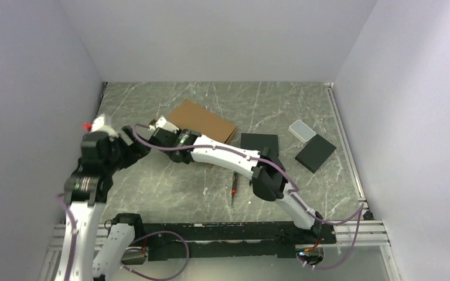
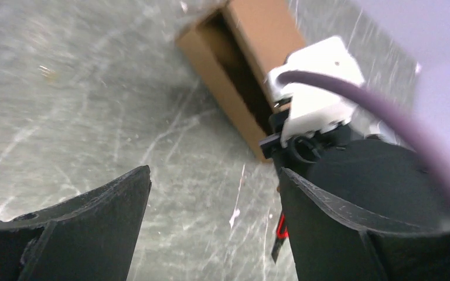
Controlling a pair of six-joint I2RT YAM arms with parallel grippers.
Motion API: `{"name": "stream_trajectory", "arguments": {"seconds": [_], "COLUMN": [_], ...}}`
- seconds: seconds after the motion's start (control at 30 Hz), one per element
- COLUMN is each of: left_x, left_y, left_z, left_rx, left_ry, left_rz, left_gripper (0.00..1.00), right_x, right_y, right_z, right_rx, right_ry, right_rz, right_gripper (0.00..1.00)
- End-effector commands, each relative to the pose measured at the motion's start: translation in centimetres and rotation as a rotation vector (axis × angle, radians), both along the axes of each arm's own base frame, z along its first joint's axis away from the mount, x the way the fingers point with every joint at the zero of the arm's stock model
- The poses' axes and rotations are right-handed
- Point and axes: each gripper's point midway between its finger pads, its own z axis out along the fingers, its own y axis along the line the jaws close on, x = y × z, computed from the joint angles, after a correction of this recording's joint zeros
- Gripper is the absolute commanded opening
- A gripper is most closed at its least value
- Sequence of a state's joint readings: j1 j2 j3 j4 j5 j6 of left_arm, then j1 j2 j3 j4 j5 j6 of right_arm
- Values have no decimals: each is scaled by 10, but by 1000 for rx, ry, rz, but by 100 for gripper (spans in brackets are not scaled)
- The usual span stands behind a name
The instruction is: Unpack the express box
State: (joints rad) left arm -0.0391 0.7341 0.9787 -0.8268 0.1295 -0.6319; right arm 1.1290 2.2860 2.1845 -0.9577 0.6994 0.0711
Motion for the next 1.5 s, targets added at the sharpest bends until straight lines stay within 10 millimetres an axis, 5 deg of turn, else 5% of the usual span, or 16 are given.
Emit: {"name": "stream_trajectory", "arguments": {"seconds": [0.0,0.1,0.3,0.43,0.53,0.7,0.93,1.17,1.27,1.47], "left_x": [-33,-53,-65,-56,-49,-25,13,36,38,52], "left_y": [44,61,70,58,47,-1,-73,-87,-87,-91], "left_z": [15,7,-10,-6,-1,1,-1,-52,-91,-130], "left_rx": [33,28,7,-60,-121,-349,-732,-896,-856,-765], "left_ry": [-96,-58,36,24,22,68,112,19,52,22], "left_rz": [284,413,521,488,459,311,14,-78,-76,-153], "left_gripper": [85,88,93,97,99,100,100,100,99,99], "right_x": [1,-6,-35,-55,-65,-59,-41,-42,-42,-44], "right_y": [-4,3,22,22,11,-27,-102,-136,-144,-150], "right_z": [28,18,-2,12,34,71,70,72,75,75], "right_rx": [8,39,147,291,428,690,915,965,968,967], "right_ry": [-156,-146,56,178,263,354,410,345,319,302], "right_rz": [-25,22,141,175,175,129,-31,-79,-87,-90], "right_gripper": [0,2,55,79,86,89,89,89,89,89]}}
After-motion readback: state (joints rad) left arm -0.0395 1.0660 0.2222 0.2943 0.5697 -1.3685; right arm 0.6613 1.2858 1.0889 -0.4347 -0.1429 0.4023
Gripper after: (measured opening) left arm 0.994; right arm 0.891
